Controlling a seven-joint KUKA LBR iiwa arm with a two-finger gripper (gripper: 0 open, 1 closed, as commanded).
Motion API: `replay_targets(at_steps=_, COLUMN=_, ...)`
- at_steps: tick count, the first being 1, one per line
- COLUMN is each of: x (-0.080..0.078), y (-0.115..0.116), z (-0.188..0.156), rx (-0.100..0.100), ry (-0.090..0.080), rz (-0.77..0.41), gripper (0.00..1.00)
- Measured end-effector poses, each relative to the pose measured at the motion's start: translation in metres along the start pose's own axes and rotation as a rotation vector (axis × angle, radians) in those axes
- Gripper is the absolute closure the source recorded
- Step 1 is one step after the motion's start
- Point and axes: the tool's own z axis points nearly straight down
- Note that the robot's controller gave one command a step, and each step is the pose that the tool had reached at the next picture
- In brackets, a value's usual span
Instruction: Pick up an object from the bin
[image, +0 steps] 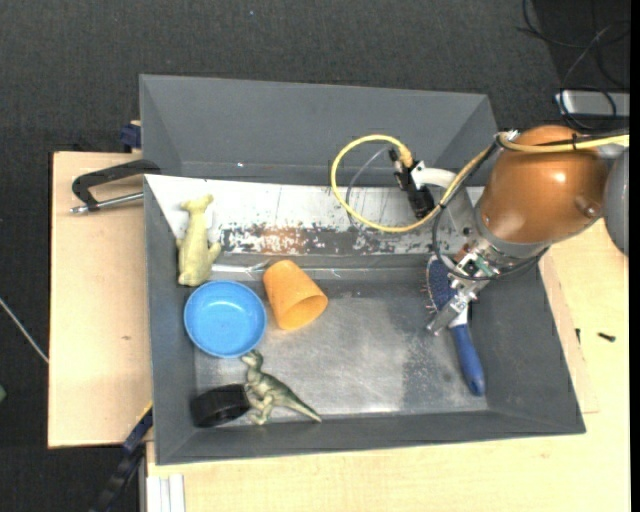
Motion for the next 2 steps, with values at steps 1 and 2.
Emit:
replay_targets(at_steps=1, x=-0.0048, y=-0.0056, z=-0.0006, rx=-0.018, ry=0.010, rz=-0.003, gripper=0.00)
replay_targets(at_steps=2, x=-0.0017, y=-0.0038, z=-0.0026, rx=-0.019, ry=0.014, rz=0.004, gripper=1.00)
